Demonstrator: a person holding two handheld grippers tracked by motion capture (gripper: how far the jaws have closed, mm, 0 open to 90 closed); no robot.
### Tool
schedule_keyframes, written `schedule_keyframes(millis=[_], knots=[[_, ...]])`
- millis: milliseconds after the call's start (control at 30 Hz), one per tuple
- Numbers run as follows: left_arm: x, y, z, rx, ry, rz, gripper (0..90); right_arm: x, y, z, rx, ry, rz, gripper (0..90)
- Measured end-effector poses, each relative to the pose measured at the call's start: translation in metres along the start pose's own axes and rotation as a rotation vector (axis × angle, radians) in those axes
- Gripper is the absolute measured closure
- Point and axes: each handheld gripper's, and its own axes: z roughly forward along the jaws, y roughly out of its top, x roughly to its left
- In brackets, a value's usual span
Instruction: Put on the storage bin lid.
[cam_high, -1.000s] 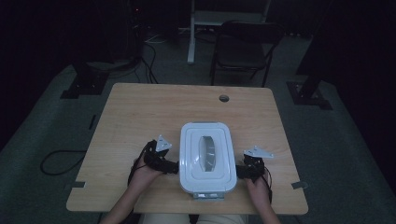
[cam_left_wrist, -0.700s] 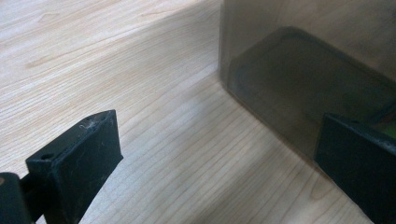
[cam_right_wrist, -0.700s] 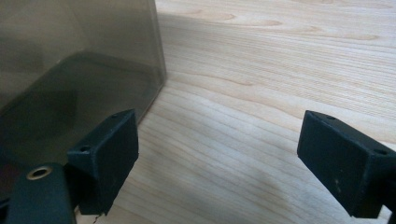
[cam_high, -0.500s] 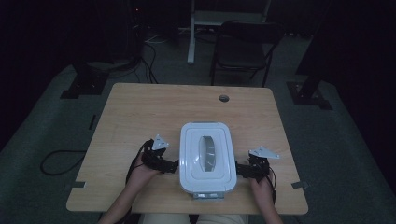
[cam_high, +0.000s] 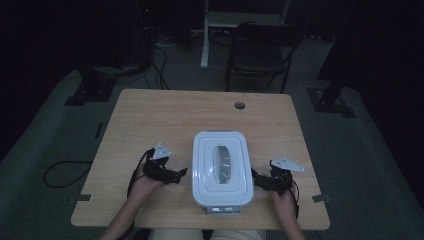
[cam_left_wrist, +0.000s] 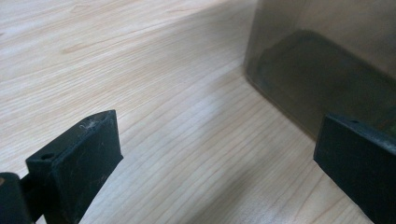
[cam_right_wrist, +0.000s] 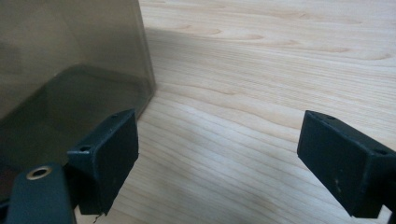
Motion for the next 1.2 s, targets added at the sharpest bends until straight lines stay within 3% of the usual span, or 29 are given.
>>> schedule_keyframes(millis=[433,700,900,1200], knots=[[0.018,-0.016,-0.013,-0.007,0.050,-0.031,1.5,-0.011,-0.009,-0.013,0.009,-0.079,-0.011,12.7],[0.032,-0.029,-0.024,-0.010,0.086,-0.074,1.5,-0.025,-0.013,-0.020,-0.002,-0.127,0.028,12.6],[0.043,-0.037,-0.033,-0.016,0.113,-0.088,1.5,-0.036,-0.016,-0.024,0.025,-0.197,0.030,12.7],[0.056,-0.049,-0.047,-0.019,0.178,-0.145,1.4,-0.053,-0.023,-0.027,0.055,-0.270,0.081,12.7]])
